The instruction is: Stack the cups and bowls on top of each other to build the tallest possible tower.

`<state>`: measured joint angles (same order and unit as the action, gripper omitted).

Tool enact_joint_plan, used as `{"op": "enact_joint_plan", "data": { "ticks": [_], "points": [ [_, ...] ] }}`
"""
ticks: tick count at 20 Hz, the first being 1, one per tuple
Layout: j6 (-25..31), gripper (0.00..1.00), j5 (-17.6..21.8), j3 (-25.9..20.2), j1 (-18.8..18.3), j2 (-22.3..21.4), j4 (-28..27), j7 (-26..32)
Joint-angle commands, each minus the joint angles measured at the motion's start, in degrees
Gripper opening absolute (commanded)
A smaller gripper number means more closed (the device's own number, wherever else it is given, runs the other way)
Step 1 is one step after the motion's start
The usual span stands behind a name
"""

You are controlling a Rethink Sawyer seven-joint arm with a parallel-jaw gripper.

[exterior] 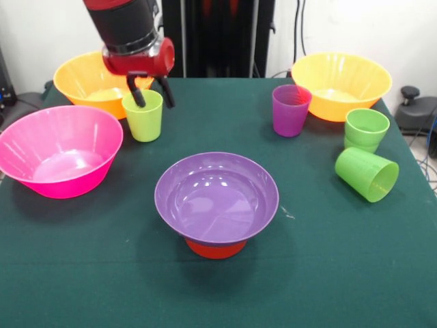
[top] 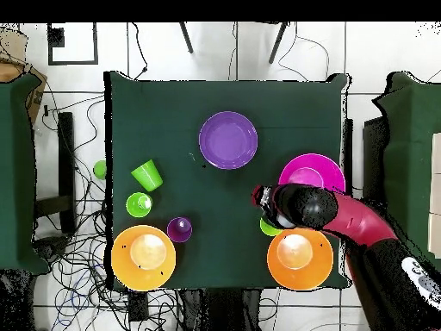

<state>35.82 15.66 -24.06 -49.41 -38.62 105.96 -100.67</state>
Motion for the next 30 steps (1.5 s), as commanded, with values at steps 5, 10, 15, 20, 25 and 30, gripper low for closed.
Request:
{"op": "enact_joint_plan", "data": {
  "ticks": [5,10,15,20,25,30],
  "points": [
    [1.1,1.0,-5.6,-3.2,-0.7,-14.7,15.7,-3.3],
    [-1.0,1.0,-5.3,-2.7,-1.9,-14.1,17.1,-2.3],
    [-6.7,1.0,-1.0,-0.5,-2.3,-6.5,14.5,-2.0],
    [-11.3,1.0,3.0,1.6,-3.4,-1.1,12.8,-1.4],
    [-14.6,1.0,4.9,2.5,-3.5,2.5,11.8,-2.0],
    [-17.7,1.0,6.5,3.6,-2.8,6.7,9.4,-2.4]
  ]
}}
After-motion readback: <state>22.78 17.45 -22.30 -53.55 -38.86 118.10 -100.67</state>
